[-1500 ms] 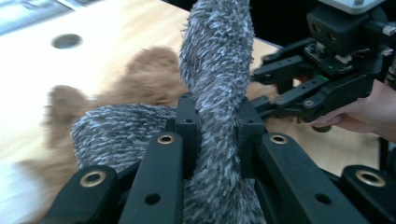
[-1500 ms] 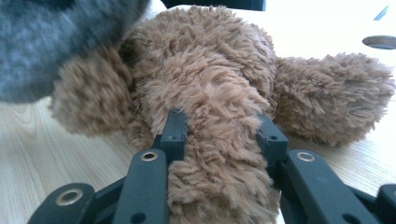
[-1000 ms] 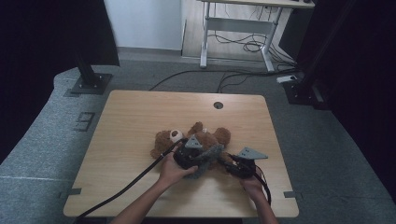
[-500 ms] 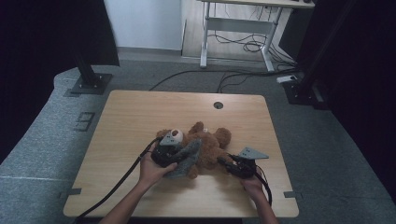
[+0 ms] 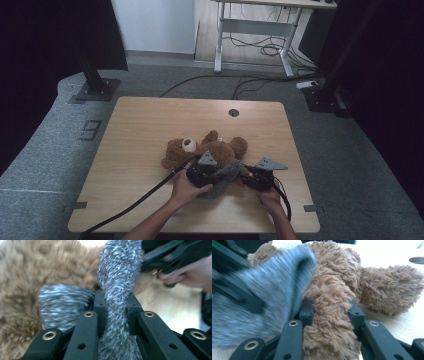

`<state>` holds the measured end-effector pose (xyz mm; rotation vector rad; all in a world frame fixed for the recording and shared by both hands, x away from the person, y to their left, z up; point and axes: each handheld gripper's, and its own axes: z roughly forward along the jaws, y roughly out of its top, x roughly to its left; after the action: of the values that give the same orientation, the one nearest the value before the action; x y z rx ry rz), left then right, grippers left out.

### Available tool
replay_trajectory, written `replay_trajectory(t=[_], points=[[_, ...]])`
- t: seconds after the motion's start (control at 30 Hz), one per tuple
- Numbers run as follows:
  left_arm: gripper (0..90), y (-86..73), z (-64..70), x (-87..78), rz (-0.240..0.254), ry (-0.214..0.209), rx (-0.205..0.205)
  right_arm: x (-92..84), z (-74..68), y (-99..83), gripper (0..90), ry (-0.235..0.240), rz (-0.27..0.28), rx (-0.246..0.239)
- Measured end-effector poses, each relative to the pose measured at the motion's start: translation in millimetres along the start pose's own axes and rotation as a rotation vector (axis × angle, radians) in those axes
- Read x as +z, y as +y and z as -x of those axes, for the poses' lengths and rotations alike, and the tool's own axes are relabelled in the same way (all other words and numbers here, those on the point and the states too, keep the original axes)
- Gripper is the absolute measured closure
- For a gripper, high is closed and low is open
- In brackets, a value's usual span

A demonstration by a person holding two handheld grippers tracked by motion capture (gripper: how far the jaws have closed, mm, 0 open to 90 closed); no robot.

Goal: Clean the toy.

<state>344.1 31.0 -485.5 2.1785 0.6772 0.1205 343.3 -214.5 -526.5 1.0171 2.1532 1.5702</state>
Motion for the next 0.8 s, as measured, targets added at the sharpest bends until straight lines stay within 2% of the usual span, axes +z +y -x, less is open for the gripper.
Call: replay_trajectory(t=[0.23,0.27,0.3,0.37,0.4,0.43,0.5,0.57,0.73,0.8], points=[[76.7,-5.2,-7.0,-9.0,0.027,0.043,-0.015,0.2,0.4,-0.3,65.4,0.006,0.001,-0.006],[76.8,-6.0,-8.3,-11.2,0.031,0.054,-0.020,-0.1,-0.5,-0.3,65.5,0.005,-0.002,-0.010],[76.8,-7.5,-12.3,-16.6,0.031,0.082,-0.040,-0.4,-0.9,-0.2,65.4,0.006,-0.004,-0.012],[76.9,-8.2,-14.8,-19.8,0.034,0.090,-0.053,-0.5,-2.1,-0.3,65.7,0.007,-0.002,-0.014],[76.9,-9.7,-19.5,-26.9,0.042,0.116,-0.061,-0.8,-2.6,-0.1,65.9,0.009,-0.006,-0.018],[76.9,-9.7,-19.5,-26.9,0.042,0.116,-0.061,-0.8,-2.6,-0.1,65.9,0.009,-0.006,-0.018],[76.9,-13.4,-30.1,-39.4,0.058,0.145,-0.078,-1.0,-2.3,-0.3,66.2,0.016,-0.007,-0.026],[76.9,-15.4,-34.8,-44.2,0.063,0.155,-0.088,-1.1,-2.1,-0.4,66.3,0.018,-0.007,-0.028],[76.9,-32.0,-65.6,-72.6,0.105,0.181,-0.157,-2.1,-2.5,-1.0,66.6,0.034,-0.008,-0.039],[76.8,-34.3,-68.6,-76.5,0.112,0.190,-0.162,-2.1,-2.8,-1.0,66.6,0.036,-0.009,-0.043]])
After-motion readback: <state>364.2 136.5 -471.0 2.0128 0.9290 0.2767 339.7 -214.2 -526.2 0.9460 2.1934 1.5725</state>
